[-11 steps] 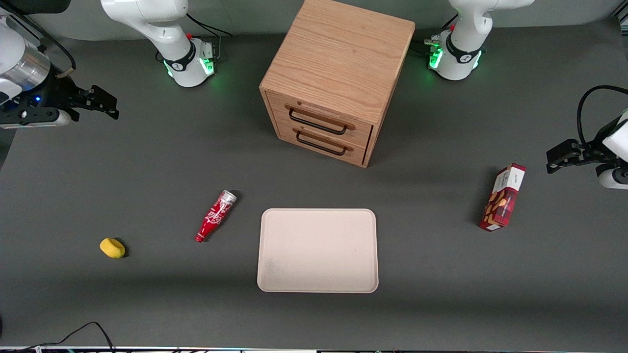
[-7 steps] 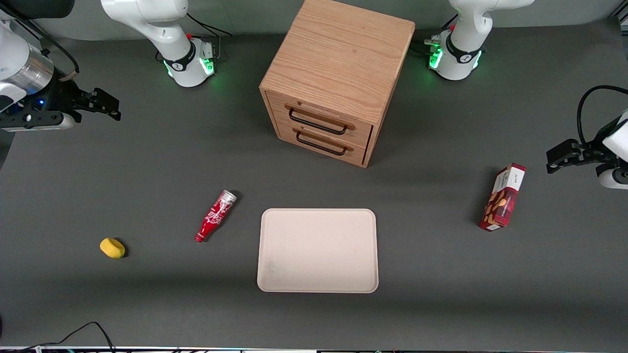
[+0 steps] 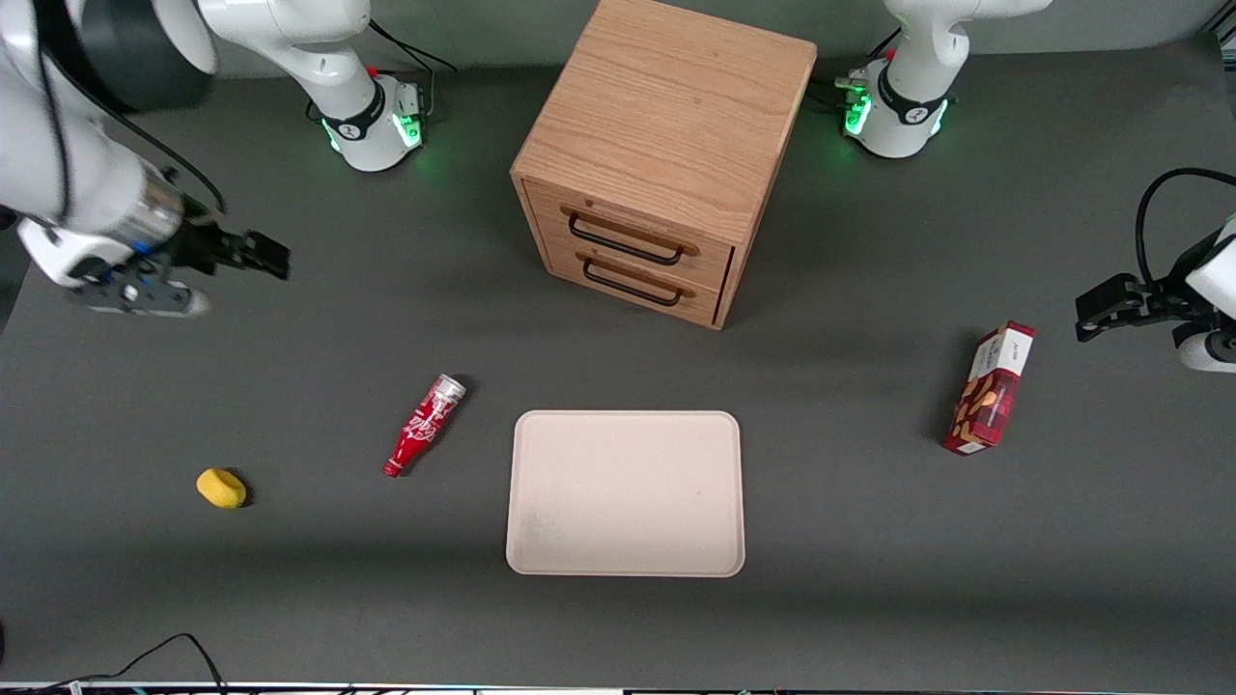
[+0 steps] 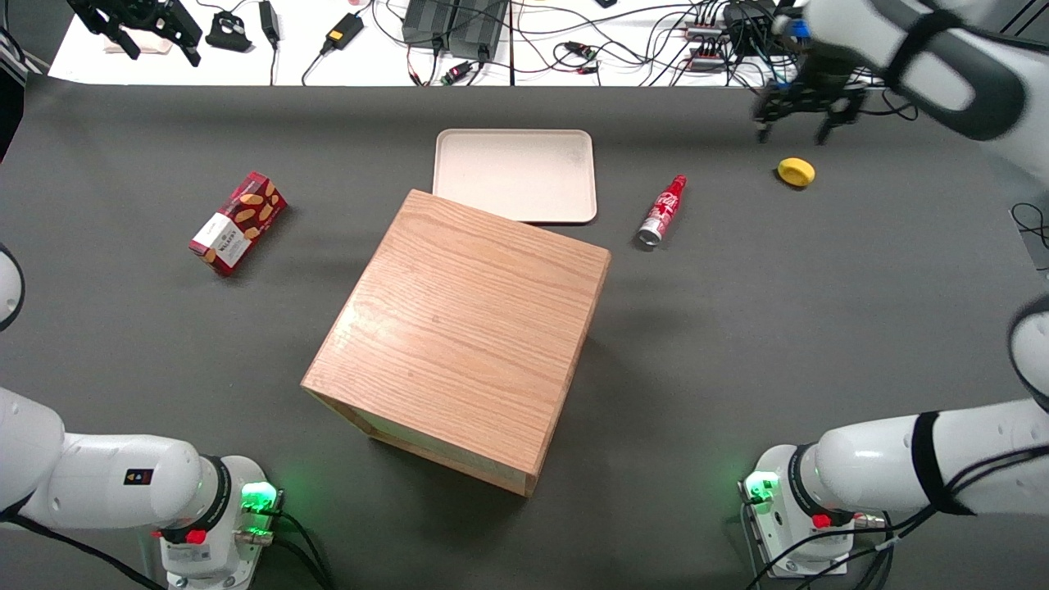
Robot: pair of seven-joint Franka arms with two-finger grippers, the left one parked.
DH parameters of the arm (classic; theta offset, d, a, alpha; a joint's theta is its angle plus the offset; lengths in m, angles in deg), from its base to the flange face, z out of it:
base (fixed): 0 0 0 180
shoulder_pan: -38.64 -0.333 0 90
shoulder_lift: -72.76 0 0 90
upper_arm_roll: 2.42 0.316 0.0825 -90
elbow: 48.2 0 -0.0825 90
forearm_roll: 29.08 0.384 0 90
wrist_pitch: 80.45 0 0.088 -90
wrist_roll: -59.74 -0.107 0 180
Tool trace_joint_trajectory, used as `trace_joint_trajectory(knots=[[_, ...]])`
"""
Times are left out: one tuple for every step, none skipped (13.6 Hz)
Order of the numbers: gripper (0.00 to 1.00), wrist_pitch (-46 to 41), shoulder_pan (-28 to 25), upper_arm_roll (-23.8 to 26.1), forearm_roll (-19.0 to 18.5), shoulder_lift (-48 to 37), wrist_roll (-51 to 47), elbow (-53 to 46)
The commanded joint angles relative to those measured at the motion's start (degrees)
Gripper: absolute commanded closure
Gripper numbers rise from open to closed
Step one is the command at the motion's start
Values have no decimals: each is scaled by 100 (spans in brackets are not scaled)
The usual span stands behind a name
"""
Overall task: Place coke bottle on tray
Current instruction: 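Move the right gripper down to the red Coca-Cola bottle lying on its side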
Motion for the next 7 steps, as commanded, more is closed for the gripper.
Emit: trace_joint_trajectory(knots=[[0,294,-64,258,219,1208,-706,-905],[0,618,-108,398,229,1463,-1047,-958],[0,1048,-143,486,177,1692,-1442,-933],[0,1453,-265,566,141,1982,-1768,-907],[0,1718,-319,566,11,2211,-2110,-906],[0,1964,-319,575,-43,2396,-2505,-906],[0,2219,-328,575,-52,2554,-2823,-898]])
